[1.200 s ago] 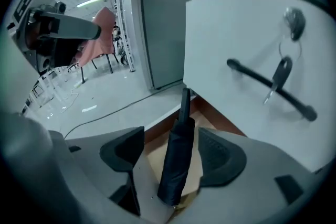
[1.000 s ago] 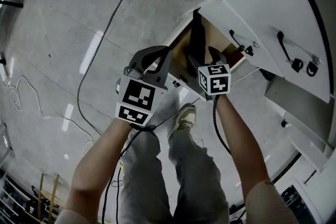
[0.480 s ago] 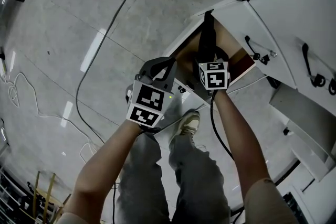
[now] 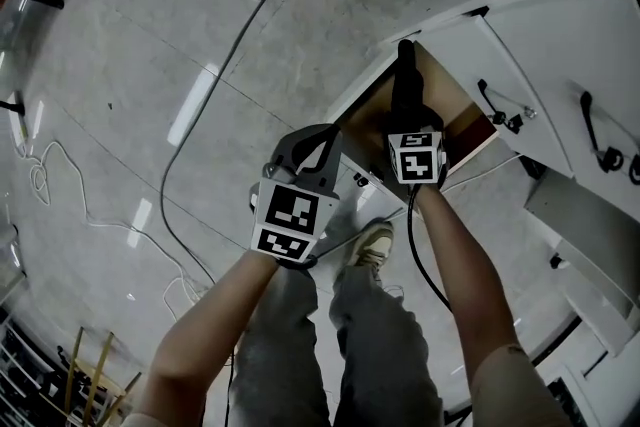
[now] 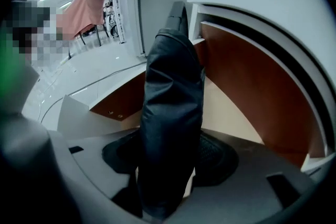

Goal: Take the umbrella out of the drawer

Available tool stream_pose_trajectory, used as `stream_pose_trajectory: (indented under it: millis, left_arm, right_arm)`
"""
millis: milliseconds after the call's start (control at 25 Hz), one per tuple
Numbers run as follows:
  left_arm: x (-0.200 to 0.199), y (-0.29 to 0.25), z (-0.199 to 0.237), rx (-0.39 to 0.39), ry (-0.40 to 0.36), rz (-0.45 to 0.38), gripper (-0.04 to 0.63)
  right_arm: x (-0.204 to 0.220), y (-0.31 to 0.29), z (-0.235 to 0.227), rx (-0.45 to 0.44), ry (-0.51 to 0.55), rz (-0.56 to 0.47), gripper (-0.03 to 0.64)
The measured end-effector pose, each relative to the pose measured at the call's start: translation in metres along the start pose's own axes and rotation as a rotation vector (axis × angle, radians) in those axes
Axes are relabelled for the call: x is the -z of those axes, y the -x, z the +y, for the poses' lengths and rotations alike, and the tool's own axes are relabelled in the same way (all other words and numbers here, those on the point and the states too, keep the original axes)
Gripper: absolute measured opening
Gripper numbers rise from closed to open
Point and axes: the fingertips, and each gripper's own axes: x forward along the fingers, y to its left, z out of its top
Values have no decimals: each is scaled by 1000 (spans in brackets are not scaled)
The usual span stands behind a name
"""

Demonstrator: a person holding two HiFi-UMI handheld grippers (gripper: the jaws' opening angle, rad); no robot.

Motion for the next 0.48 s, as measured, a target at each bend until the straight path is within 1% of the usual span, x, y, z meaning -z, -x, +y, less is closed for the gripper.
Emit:
stream_pose_trajectory:
  millis: [120, 200, 360, 480]
  left_arm:
    - [-9, 14, -5, -3, -10, 6, 6]
    - [-16, 26, -10, -7, -13, 5, 6]
    - [-35, 57, -18, -24, -18, -2, 6]
    - [-53, 87, -24, -43, 0, -8, 6]
  right_arm:
    - [-6, 25, 11, 0, 76, -21, 259]
    - [-10, 46, 17, -5, 104, -38, 258]
    - [-32, 99, 23, -8, 117, -79, 258]
    - [-57, 145, 26, -16, 122, -121, 256]
